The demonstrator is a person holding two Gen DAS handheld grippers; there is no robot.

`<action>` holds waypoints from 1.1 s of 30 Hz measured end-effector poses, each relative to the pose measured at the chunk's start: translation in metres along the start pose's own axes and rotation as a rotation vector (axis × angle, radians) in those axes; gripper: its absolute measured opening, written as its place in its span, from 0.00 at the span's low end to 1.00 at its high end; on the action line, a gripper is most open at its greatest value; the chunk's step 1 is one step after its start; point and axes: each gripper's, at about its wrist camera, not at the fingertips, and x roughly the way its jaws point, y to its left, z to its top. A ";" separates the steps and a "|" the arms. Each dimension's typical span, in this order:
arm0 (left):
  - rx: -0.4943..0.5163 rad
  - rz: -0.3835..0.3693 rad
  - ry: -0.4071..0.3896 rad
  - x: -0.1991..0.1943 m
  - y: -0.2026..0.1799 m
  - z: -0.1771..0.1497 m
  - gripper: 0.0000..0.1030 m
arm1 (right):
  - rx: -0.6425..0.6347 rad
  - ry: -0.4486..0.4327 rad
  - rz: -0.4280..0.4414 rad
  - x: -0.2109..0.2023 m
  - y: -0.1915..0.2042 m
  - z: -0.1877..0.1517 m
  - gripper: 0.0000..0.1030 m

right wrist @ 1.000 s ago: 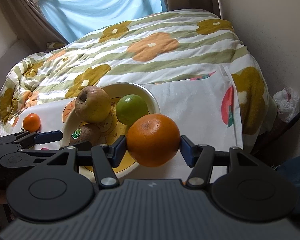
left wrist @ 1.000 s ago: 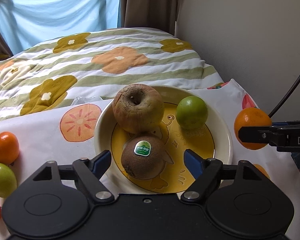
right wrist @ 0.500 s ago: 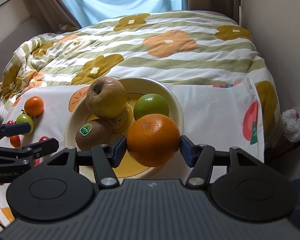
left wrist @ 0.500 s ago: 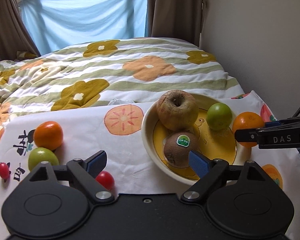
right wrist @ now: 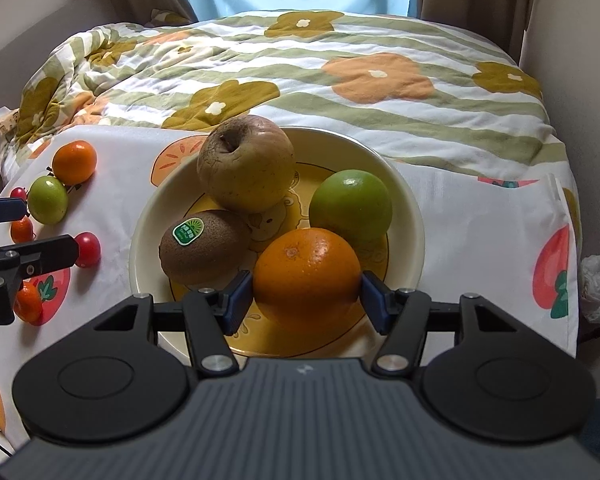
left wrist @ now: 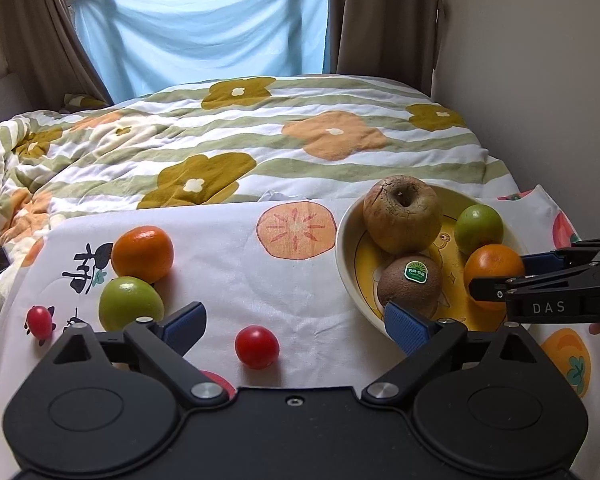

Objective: Organize fruits
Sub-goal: 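Lower the large orange into the bowl beside the kiwi and open the right tool, then withdraw both tools from the bowl toward the remaining fruits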

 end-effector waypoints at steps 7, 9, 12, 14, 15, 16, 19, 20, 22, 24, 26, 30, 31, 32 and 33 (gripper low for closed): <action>-0.012 -0.002 0.006 -0.002 0.000 0.000 0.95 | 0.024 -0.062 -0.034 -0.014 -0.005 0.001 1.00; -0.017 -0.004 0.004 -0.005 0.000 0.000 0.95 | 0.037 -0.061 -0.030 -0.016 -0.006 0.001 1.00; -0.014 0.000 -0.006 -0.011 -0.001 0.000 0.95 | 0.060 -0.067 -0.024 -0.022 -0.008 0.001 1.00; -0.026 0.005 -0.009 -0.016 0.000 -0.001 0.95 | 0.069 -0.073 -0.031 -0.027 -0.008 0.001 1.00; -0.038 0.006 -0.011 -0.019 0.001 -0.001 0.95 | 0.071 -0.075 -0.036 -0.030 -0.007 0.001 1.00; -0.050 0.007 -0.015 -0.023 0.003 -0.002 0.95 | 0.072 -0.076 -0.036 -0.032 -0.007 0.001 1.00; -0.074 0.011 -0.025 -0.034 0.005 -0.005 0.95 | 0.079 -0.082 -0.034 -0.041 -0.004 0.001 1.00; -0.079 0.017 -0.031 -0.039 0.006 -0.007 0.95 | 0.080 -0.086 -0.034 -0.044 -0.004 0.001 1.00; -0.095 0.032 -0.052 -0.052 0.010 -0.010 0.95 | 0.086 -0.095 -0.038 -0.052 -0.001 0.001 1.00; -0.125 0.037 -0.070 -0.064 0.015 -0.014 0.95 | 0.098 -0.099 -0.046 -0.061 0.002 0.001 1.00; -0.154 0.041 -0.087 -0.078 0.022 -0.018 0.95 | 0.107 -0.105 -0.048 -0.071 0.004 0.002 1.00; -0.173 0.090 -0.112 -0.104 0.034 -0.025 0.96 | 0.118 -0.128 -0.043 -0.090 0.013 0.001 1.00; -0.176 0.106 -0.117 -0.109 0.038 -0.028 0.96 | 0.118 -0.131 -0.044 -0.094 0.016 0.001 1.00; -0.181 0.122 -0.121 -0.115 0.043 -0.031 0.97 | 0.117 -0.133 -0.045 -0.097 0.020 0.001 1.00; -0.185 0.133 -0.124 -0.119 0.047 -0.033 0.98 | 0.115 -0.134 -0.044 -0.099 0.023 0.000 1.00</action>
